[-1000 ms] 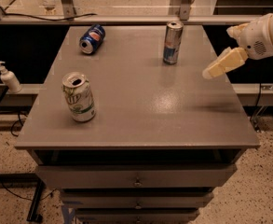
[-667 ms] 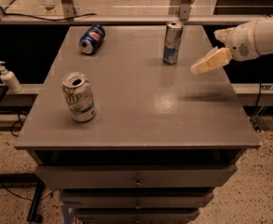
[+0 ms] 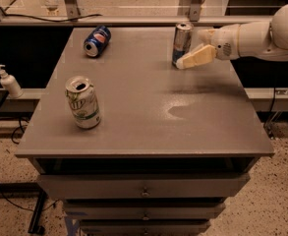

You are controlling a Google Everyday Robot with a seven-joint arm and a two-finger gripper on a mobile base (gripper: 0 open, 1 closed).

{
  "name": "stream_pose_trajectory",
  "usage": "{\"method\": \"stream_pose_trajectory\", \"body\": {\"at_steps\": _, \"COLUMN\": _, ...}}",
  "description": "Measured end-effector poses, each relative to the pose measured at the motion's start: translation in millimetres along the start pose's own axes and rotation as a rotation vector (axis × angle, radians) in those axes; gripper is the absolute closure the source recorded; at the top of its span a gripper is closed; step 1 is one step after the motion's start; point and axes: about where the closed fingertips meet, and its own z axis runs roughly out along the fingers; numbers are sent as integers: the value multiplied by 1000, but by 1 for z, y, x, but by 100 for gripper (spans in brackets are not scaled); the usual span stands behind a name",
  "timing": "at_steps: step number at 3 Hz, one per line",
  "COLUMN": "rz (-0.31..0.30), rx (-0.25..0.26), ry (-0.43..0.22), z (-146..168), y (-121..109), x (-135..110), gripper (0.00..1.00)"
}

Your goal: Knock redbull can over

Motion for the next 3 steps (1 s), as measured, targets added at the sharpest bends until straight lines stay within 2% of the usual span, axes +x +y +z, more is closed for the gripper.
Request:
{"method": "stream_pose_trajectory", "body": {"at_steps": 1, "rz": -7, "rx": -75, "ry": -73, "z": 25, "y": 4, "x": -20, "gripper": 0}}
{"method": "stream_pose_trajectory", "body": {"at_steps": 2, "rz": -3, "rx": -142, "ry": -122, "z": 31, "y": 19, "x": -40, "gripper": 0}}
{"method": "stream_pose_trajectory", "body": {"at_steps": 3, "rz": 26, "rx": -221, "ry": -149, "z": 24, "y": 50, "x": -59, "gripper": 0}}
